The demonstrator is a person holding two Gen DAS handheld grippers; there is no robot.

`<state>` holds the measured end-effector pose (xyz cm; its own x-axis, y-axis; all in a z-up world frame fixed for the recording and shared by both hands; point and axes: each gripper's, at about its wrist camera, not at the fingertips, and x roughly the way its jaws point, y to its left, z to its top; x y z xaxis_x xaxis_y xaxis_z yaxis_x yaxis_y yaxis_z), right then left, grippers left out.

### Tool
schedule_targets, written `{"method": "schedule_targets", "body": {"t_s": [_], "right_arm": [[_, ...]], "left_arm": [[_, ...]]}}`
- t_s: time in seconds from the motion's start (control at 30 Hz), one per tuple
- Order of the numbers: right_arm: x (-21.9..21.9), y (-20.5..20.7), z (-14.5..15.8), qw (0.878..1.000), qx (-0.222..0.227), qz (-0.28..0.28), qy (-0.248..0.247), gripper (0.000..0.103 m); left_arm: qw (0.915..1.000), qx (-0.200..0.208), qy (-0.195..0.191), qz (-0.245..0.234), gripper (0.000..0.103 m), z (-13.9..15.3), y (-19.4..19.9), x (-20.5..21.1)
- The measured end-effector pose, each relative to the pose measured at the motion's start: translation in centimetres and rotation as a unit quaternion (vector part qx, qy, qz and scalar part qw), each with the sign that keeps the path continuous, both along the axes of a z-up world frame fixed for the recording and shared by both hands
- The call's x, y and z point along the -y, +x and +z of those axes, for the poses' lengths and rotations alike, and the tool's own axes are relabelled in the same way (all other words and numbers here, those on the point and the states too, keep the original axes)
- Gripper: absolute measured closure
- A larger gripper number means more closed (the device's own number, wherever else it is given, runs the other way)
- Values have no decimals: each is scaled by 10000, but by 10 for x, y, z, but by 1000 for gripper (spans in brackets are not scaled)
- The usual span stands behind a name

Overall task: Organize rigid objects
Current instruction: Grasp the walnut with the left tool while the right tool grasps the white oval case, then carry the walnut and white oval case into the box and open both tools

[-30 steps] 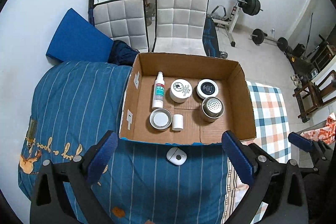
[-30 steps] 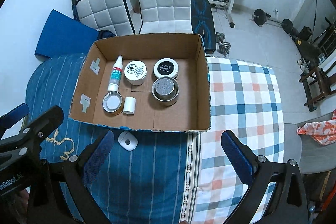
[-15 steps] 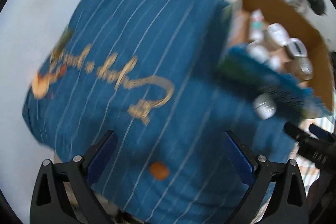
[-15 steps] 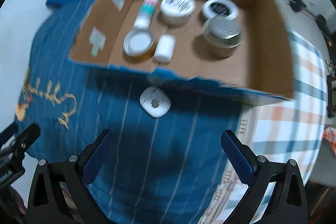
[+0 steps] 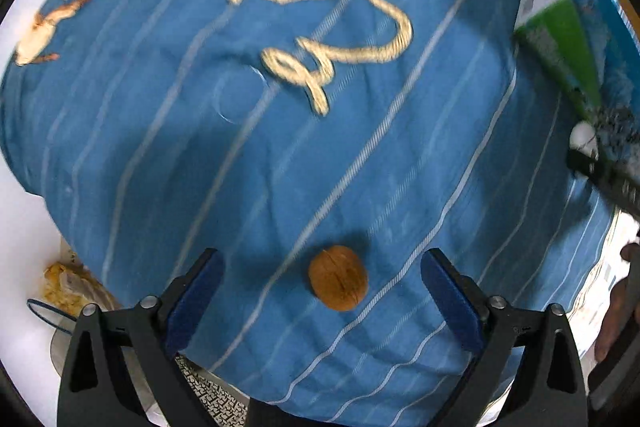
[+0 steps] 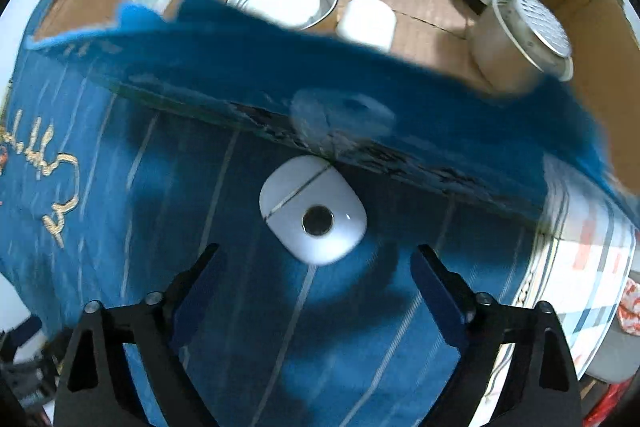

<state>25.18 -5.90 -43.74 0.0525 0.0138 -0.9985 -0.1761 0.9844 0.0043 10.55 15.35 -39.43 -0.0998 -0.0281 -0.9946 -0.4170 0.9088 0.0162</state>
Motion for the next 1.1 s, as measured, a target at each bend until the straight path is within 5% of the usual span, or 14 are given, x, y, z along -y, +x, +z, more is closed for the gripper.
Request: {"method": "schedule_targets", "body": {"t_s": [0.13, 0.23, 0.57, 0.87, 1.1], "right_arm": [[-8, 2, -13, 9999, 75, -31, -117, 32], [-12, 0, -11, 9997, 214, -59, -134, 45], [34, -43, -16, 9992, -205, -331, -123, 45], [136, -122, -21, 9845, -673, -1606, 201, 45], [166, -127, 14, 9846, -148, -1727, 233, 45]], "left_arm": [[9991, -368, -164, -164, 64, -27, -2, 10], [9991, -300, -27, -312, 71, -26, -1, 20], [9934, 59, -436, -1059, 73, -11, 30, 97], [9781, 62, -683, -1966, 73, -11, 42, 187], [9656, 435, -713, -2464, 73, 34, 39, 234]]}}
